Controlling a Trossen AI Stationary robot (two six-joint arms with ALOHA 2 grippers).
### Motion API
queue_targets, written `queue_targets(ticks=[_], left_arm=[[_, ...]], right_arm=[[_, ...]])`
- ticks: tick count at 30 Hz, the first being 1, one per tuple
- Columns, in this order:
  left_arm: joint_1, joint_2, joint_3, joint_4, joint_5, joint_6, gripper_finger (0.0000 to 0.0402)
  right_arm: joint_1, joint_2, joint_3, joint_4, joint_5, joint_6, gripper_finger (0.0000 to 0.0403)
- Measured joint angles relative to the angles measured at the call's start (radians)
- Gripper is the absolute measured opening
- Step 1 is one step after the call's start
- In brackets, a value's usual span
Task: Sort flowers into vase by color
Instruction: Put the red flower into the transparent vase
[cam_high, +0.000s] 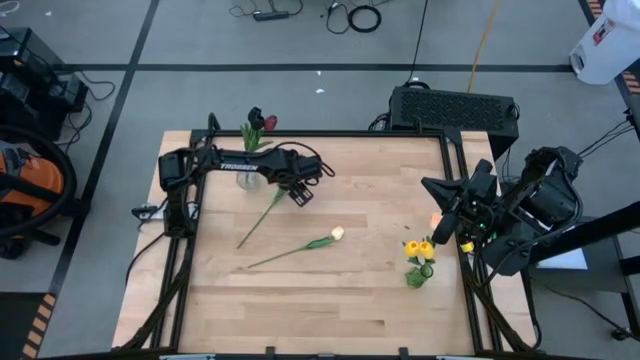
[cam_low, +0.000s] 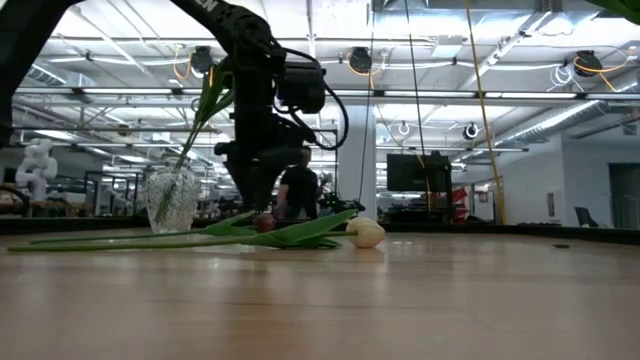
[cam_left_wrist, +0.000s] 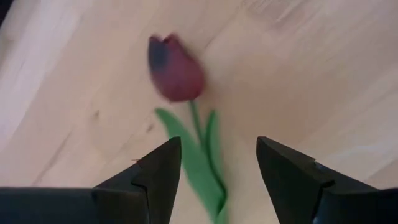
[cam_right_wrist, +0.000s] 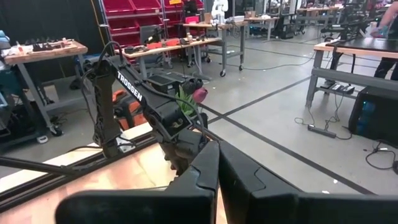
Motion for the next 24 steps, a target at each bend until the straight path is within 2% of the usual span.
queue_targets(ticks=[11,17,24], left_arm=[[0.048,0.033,-0.023,-0.047,0.005,-0.003,0.0215],[0.054,0.081,-0.037,-0.021,0.083,-0.011,0.0215],[0.048,0.128,-0.033,-0.005,0.124,-0.010,0.0208]], right_arm=[[0.000,0.004,0.000,0.001,-0.024,0.010,0.0004],[0.000,0.005,0.000,0.001,-0.024,0.024,0.0004],[0.000,0.005,0.000,-0.001,-0.022,0.024,0.0004]])
